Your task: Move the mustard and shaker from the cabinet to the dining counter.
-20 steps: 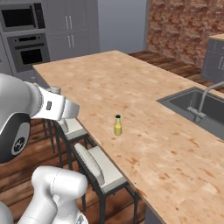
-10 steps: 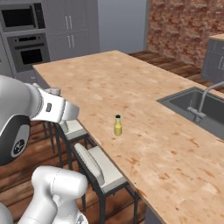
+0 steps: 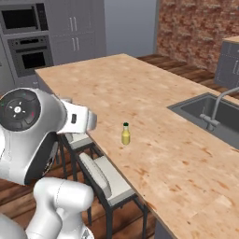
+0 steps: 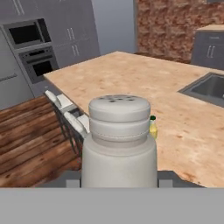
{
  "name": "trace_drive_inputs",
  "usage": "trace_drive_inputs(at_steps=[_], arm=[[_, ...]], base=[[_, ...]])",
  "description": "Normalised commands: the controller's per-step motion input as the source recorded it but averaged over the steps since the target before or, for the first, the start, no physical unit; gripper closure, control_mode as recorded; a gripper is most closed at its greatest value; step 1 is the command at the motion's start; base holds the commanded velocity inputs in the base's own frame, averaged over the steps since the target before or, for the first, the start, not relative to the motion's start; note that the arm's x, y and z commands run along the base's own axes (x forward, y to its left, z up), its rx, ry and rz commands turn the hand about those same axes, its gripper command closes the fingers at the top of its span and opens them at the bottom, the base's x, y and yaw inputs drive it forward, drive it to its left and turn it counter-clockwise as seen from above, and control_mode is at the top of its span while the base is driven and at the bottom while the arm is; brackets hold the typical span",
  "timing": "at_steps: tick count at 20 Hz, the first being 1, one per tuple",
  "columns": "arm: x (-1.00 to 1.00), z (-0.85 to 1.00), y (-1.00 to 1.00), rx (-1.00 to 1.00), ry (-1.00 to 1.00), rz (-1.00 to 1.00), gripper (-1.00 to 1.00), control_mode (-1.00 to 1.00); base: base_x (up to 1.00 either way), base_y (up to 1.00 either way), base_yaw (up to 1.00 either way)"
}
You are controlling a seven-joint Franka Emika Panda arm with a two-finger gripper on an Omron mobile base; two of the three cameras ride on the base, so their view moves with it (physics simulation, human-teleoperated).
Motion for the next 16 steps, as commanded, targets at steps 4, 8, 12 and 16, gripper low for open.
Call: trace_drive_inputs(at_steps=[4,8,12,16], arm=[[-0.09,-0.19,-0.36,0.0,-0.1,0.35,1.0,-1.0],[-0.01,-0.31,-0.24,-0.05,-0.13,0.29,1.0,-1.0],[0.14,-0.46,-0.06,-0.14,-0.12,0.13,1.0,-1.0],[0.28,-0.48,-0.04,-0.04,-0.1,0.08,1.0,-1.0]], base=[[0.0,0.0,0.0],[0.0,0.0,0.0],[0.0,0.0,0.0],[0.0,0.0,0.0]])
